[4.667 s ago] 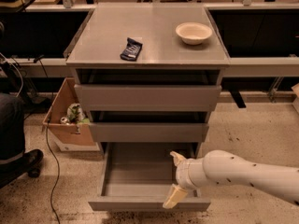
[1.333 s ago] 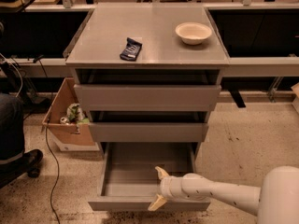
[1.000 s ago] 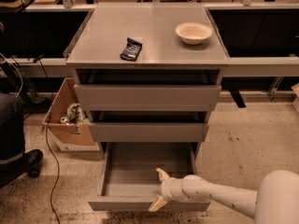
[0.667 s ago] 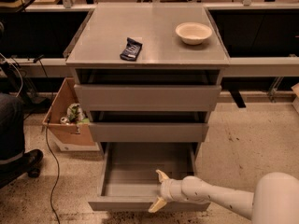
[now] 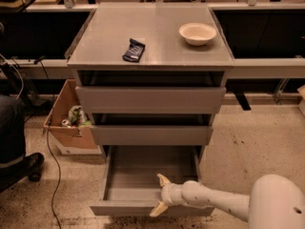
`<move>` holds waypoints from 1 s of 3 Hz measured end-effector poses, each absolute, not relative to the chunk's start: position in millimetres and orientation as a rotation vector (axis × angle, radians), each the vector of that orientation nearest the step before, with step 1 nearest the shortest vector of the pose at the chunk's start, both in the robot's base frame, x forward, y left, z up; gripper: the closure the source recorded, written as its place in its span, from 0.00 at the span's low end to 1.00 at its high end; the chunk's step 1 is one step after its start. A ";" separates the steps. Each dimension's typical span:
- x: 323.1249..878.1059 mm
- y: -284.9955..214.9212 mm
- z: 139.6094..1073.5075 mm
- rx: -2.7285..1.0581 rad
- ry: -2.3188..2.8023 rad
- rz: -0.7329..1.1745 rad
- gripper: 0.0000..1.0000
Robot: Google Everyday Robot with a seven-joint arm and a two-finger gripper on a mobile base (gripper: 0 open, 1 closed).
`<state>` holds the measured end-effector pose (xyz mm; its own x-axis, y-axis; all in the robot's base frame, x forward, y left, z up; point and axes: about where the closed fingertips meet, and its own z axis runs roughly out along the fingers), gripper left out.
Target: Close bottom drawer
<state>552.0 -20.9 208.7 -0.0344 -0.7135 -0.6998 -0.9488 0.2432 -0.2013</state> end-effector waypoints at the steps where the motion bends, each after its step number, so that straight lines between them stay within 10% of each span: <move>1: 562.0 -18.6 199.6 -1.531 1.826 0.388 0.16; 2: 571.2 -14.7 195.5 -1.528 1.837 0.367 0.39; 3: 570.5 -14.8 198.7 -1.526 1.838 0.364 0.36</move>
Offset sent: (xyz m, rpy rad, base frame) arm 0.0372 0.0092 -0.0195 -0.0630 -0.0178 -0.0502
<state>570.5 -14.8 198.7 -0.0516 -0.7399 -0.6707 -0.9398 0.2632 -0.2181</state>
